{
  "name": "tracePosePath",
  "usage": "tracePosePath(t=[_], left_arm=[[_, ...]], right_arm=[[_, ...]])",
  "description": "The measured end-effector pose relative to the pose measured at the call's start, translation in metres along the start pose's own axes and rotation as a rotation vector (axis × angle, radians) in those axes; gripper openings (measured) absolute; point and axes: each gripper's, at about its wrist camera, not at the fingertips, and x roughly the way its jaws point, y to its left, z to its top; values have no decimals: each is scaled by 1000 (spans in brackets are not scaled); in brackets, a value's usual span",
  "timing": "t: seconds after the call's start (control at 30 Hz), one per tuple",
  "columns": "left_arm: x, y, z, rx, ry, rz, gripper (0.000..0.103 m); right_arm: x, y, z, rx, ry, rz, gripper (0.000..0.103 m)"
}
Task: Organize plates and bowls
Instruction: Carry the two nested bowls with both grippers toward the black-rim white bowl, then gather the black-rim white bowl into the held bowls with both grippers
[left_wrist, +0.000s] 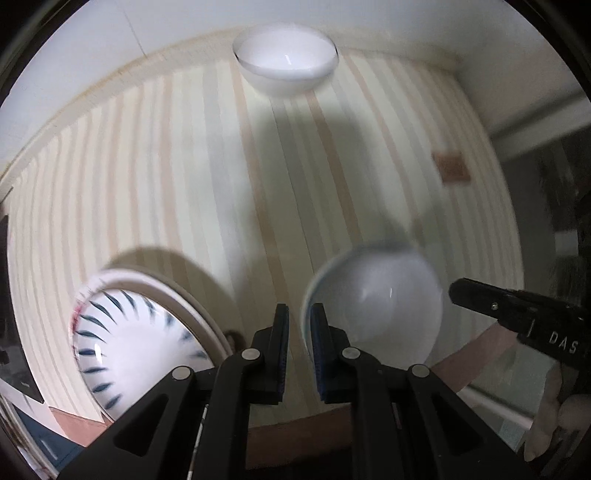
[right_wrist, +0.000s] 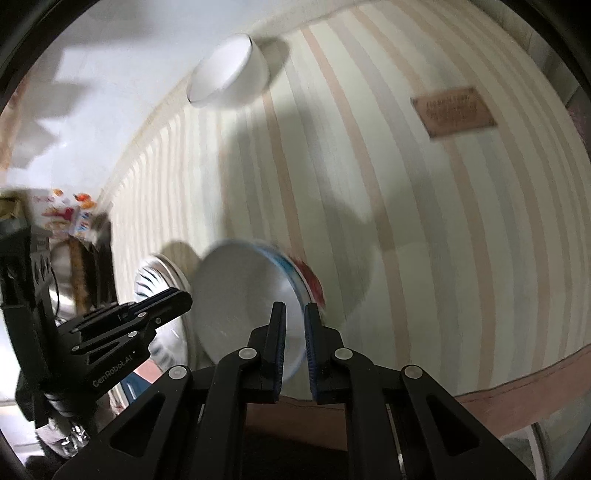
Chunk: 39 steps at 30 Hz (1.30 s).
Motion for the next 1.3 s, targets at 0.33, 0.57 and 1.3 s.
tracePosePath(t=[0.33, 0.57, 1.3], left_arm=[[-12, 57, 117, -212, -145, 6, 27], [31, 77, 181, -312, -91, -38, 27], [82, 59, 215, -213, -60, -17, 7]], right_arm=[[-36, 17, 107, -2, -191, 90, 40], [6, 36, 194, -14, -227, 75, 40], [75, 64, 233, -60, -179, -50, 12]])
